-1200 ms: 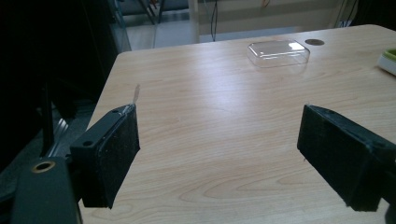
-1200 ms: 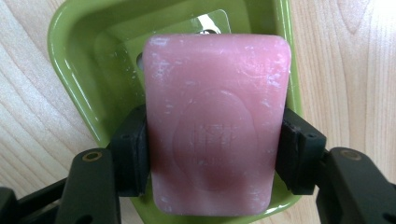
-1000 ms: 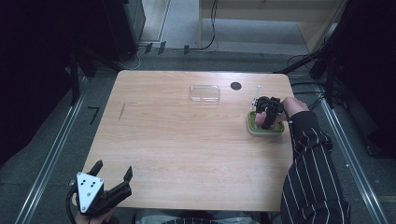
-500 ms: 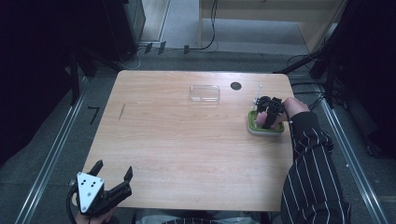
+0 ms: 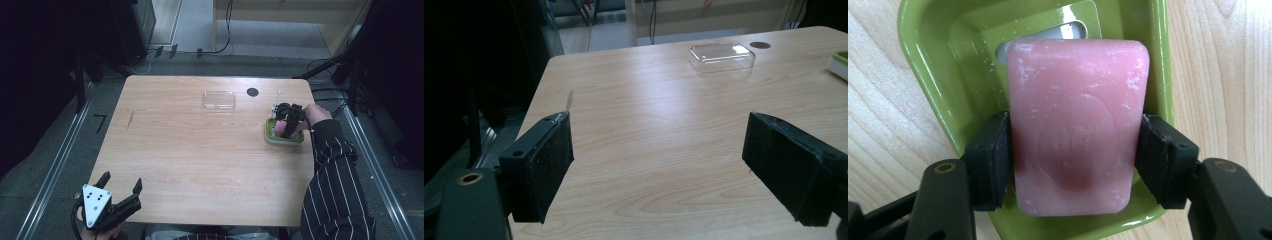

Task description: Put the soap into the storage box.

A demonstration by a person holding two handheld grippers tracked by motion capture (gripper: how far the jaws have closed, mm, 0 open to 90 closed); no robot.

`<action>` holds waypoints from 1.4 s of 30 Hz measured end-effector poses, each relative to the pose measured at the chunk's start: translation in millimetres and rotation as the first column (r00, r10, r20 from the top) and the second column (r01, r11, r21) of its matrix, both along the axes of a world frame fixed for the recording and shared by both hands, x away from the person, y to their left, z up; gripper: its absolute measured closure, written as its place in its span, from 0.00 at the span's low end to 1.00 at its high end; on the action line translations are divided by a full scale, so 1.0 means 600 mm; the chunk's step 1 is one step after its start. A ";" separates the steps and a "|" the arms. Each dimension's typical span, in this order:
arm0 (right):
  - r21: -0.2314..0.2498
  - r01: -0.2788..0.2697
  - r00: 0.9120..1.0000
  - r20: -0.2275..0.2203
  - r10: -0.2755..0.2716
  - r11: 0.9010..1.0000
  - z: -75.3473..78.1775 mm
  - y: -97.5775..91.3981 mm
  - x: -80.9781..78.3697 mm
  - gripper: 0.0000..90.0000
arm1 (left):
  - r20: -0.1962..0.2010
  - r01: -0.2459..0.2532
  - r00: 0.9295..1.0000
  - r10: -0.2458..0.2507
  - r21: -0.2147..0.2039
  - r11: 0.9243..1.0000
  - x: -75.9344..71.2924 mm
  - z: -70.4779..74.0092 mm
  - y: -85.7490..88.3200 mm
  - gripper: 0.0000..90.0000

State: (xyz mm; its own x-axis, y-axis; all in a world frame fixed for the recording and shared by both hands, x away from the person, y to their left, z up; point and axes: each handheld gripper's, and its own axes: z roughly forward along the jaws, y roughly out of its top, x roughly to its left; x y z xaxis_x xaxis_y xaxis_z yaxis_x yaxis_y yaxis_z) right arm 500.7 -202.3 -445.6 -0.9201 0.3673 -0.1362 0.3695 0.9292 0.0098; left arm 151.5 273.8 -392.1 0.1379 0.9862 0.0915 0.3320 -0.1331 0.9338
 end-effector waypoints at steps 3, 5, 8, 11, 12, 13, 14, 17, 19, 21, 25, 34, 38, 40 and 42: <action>0.007 0.024 1.000 0.003 -0.024 1.000 0.006 -0.001 0.000 0.37 | 0.000 0.001 1.000 -0.001 0.001 1.000 0.000 0.000 0.000 0.15; 0.013 0.045 0.999 -0.002 -0.045 0.999 0.012 -0.001 -0.001 0.34 | 0.001 0.000 1.000 0.000 -0.001 1.000 0.000 0.000 0.000 0.15; 0.023 0.065 0.998 0.009 -0.065 0.998 0.019 -0.001 -0.003 0.29 | 0.001 0.001 1.000 -0.001 0.001 1.000 0.001 0.000 -0.001 0.15; 0.024 0.087 0.996 -0.001 -0.087 0.996 0.023 -0.001 -0.004 0.25 | 0.001 0.002 1.000 -0.002 0.000 1.000 0.001 0.000 -0.001 0.15; 0.026 0.094 0.996 -0.005 -0.094 0.995 0.024 -0.001 -0.004 0.24 | 0.002 0.002 1.000 -0.002 0.000 1.000 0.001 0.000 -0.001 0.15; 0.028 0.108 0.994 -0.005 -0.108 0.994 0.024 0.000 -0.005 0.22 | 0.002 0.002 1.000 -0.002 -0.001 1.000 0.001 0.000 -0.001 0.15; 0.027 0.114 0.993 -0.010 -0.114 0.993 0.024 0.000 -0.005 0.20 | 0.001 0.002 1.000 -0.002 -0.003 1.000 0.001 0.000 -0.001 0.15; 0.023 0.132 0.991 -0.028 -0.131 0.991 0.027 0.000 -0.007 0.17 | 0.001 0.005 1.000 -0.005 -0.002 1.000 0.003 0.000 -0.002 0.15; 0.030 0.154 0.988 -0.036 -0.153 0.988 0.030 -0.001 -0.009 0.15 | 0.001 0.008 1.000 -0.008 -0.001 1.000 0.003 0.000 -0.002 0.15; 0.037 0.172 0.985 -0.039 -0.170 0.984 0.034 -0.001 -0.013 0.15 | 0.002 0.010 1.000 -0.010 -0.001 1.000 0.004 0.000 -0.003 0.15; 0.042 0.200 0.979 -0.046 -0.199 0.979 0.042 0.000 -0.022 0.14 | 0.002 0.011 1.000 -0.011 -0.002 1.000 0.005 0.000 -0.004 0.15; 0.034 0.239 0.970 -0.042 -0.238 0.970 0.052 0.004 -0.051 0.11 | 0.002 0.022 1.000 -0.022 -0.002 1.000 0.009 0.000 -0.006 0.15; 0.028 0.242 0.970 -0.037 -0.241 0.970 0.054 0.008 -0.066 0.10 | 0.004 0.029 1.000 -0.029 -0.003 1.000 0.011 0.000 -0.008 0.15; 0.019 0.245 0.969 -0.038 -0.244 0.969 0.054 0.011 -0.074 0.09 | 0.002 0.032 0.999 -0.032 0.000 0.999 0.012 0.000 -0.009 0.15; 0.016 0.249 0.968 -0.033 -0.248 0.968 0.056 0.014 -0.082 0.09 | 0.003 0.038 0.999 -0.038 -0.001 0.999 0.014 0.000 -0.010 0.15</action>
State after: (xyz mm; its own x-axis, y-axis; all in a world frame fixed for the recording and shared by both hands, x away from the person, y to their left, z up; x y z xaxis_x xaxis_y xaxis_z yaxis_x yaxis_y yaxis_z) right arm 451.4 -193.9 -412.3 -0.8031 0.5875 -0.1000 0.5893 0.8078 0.0128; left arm 159.8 267.7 -392.2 0.1748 0.9803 0.0914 0.3235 -0.1449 0.9351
